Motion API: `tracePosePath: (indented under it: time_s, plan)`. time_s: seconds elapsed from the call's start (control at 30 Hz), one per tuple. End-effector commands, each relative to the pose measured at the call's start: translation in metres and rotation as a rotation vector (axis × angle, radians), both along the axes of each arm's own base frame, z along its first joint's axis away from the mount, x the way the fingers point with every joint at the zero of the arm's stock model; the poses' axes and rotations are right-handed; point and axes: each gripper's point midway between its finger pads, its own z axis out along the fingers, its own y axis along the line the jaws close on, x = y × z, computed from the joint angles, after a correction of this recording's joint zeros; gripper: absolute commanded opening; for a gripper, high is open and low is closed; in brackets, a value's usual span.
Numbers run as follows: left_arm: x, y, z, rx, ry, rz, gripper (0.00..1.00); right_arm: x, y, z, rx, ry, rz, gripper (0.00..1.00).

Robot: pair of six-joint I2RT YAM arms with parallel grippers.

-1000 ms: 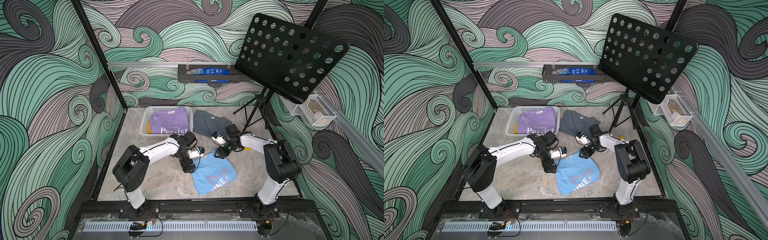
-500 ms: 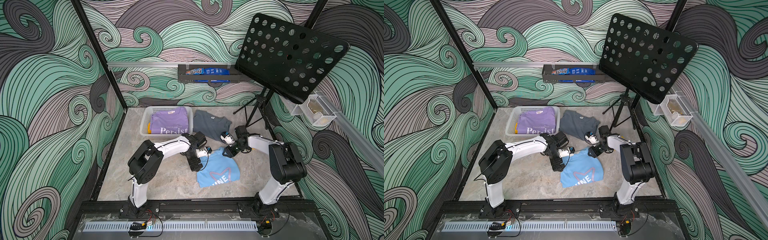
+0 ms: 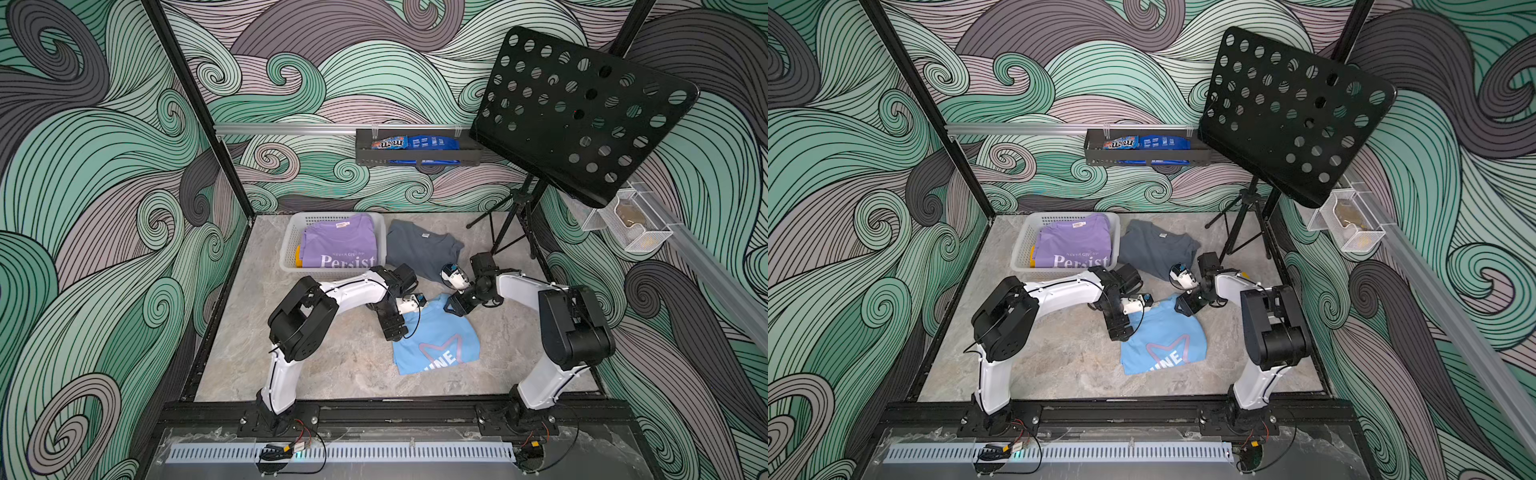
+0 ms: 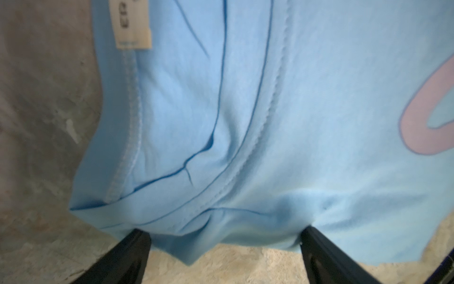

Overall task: Put the folded t-shirts into the basket
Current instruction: Pick up the T-shirt from the center of the board.

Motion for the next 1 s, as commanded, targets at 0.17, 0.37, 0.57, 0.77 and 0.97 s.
tracePosePath:
  time_s: [0.17,0.37,0.57,0.77,0.97]
  plan:
    - [0.022,-0.003,0.025,-0.059,-0.089,0.021,0.99,-0.022,-0.002,-0.016,-0.006,0.084,0.0,0.55]
    - [0.023,0.0,0.009,-0.033,-0.053,0.03,0.99,-0.023,-0.002,-0.016,-0.006,0.083,0.0,0.55]
    - [0.016,0.002,-0.007,-0.004,-0.005,0.017,0.97,-0.026,-0.002,-0.02,-0.006,0.097,0.003,0.54]
    - [0.005,0.002,-0.019,-0.008,0.057,0.02,0.74,-0.032,0.001,-0.024,0.007,0.122,0.005,0.52]
    - [-0.005,-0.001,-0.028,-0.034,0.094,0.039,0.45,-0.039,0.007,-0.027,0.031,0.151,0.012,0.42]
